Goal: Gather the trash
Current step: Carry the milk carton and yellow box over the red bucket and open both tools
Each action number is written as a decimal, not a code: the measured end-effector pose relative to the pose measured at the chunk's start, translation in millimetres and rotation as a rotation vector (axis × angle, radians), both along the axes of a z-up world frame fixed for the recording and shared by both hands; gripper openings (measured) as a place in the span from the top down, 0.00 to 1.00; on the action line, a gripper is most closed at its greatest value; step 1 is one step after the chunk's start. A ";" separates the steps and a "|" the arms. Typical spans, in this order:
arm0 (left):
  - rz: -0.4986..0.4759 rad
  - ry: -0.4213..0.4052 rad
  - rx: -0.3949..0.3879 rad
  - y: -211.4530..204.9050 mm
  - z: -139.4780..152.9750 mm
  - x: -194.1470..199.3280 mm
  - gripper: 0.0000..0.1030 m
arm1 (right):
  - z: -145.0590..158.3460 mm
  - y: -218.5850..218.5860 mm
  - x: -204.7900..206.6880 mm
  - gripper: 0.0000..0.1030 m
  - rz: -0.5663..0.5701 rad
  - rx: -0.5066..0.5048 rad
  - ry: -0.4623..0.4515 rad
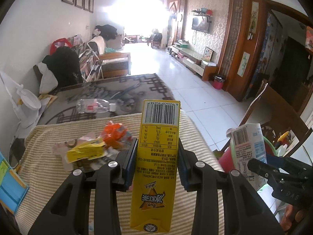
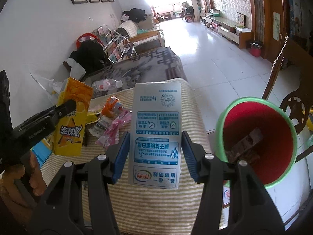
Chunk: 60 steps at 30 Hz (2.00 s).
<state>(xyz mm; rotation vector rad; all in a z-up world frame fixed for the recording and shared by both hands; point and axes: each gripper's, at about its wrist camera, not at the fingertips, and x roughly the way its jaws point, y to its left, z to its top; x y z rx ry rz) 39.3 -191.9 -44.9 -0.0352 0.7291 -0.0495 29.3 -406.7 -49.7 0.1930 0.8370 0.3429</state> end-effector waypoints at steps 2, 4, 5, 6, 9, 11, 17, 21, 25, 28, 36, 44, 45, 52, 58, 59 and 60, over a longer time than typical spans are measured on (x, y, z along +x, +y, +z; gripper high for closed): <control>-0.005 0.001 0.008 -14.8 2.0 -0.1 0.67 | 2.6 -11.3 1.4 0.50 0.000 0.012 -0.009; -0.011 0.004 0.017 -29.0 3.3 1.1 0.67 | 3.3 -23.2 4.4 0.50 -0.006 0.026 -0.014; -0.014 0.004 0.021 -35.1 3.9 2.0 0.67 | 3.6 -30.3 5.0 0.50 -0.011 0.033 -0.016; -0.019 0.005 0.026 -40.7 4.4 2.7 0.67 | 3.3 -38.3 5.6 0.50 -0.020 0.043 -0.016; -0.039 0.003 0.034 -61.4 6.0 4.9 0.67 | 2.4 -56.0 7.1 0.50 -0.039 0.054 -0.014; -0.052 0.002 0.034 -72.2 6.4 8.4 0.66 | 1.7 -70.3 7.9 0.50 -0.056 0.058 -0.013; -0.110 0.010 0.038 -108.9 1.0 20.3 0.66 | 0.3 -104.2 9.0 0.50 -0.105 0.051 -0.015; -0.152 0.015 0.035 -133.5 -0.3 29.1 0.66 | 1.4 -128.5 11.2 0.50 -0.147 0.049 -0.019; -0.198 0.030 0.021 -156.5 -4.2 38.6 0.66 | 0.4 -156.6 12.7 0.50 -0.200 0.046 -0.023; -0.236 0.046 0.004 -172.0 -8.7 45.8 0.66 | -1.2 -175.1 14.2 0.50 -0.239 0.047 -0.020; -0.326 0.051 -0.004 -216.7 -14.6 56.1 0.66 | -8.9 -208.7 17.0 0.50 -0.313 0.047 -0.002; -0.368 0.103 -0.033 -239.9 -26.2 59.5 0.66 | -25.5 -216.4 18.2 0.50 -0.333 0.053 0.041; -0.371 0.107 -0.031 -240.9 -27.3 59.8 0.66 | -27.1 -217.5 18.4 0.50 -0.336 0.052 0.046; -0.386 0.145 -0.047 -244.3 -35.1 66.8 0.66 | -32.2 -221.6 18.8 0.50 -0.350 0.045 0.060; -0.407 0.137 -0.051 -248.8 -37.9 66.3 0.64 | -32.7 -221.2 20.4 0.50 -0.359 0.032 0.061; -0.406 0.138 -0.050 -248.9 -38.4 66.6 0.44 | -33.0 -220.7 20.7 0.48 -0.366 0.025 0.059; -0.403 0.138 -0.046 -248.0 -38.5 67.4 0.33 | -34.0 -220.0 22.1 0.29 -0.369 0.024 0.068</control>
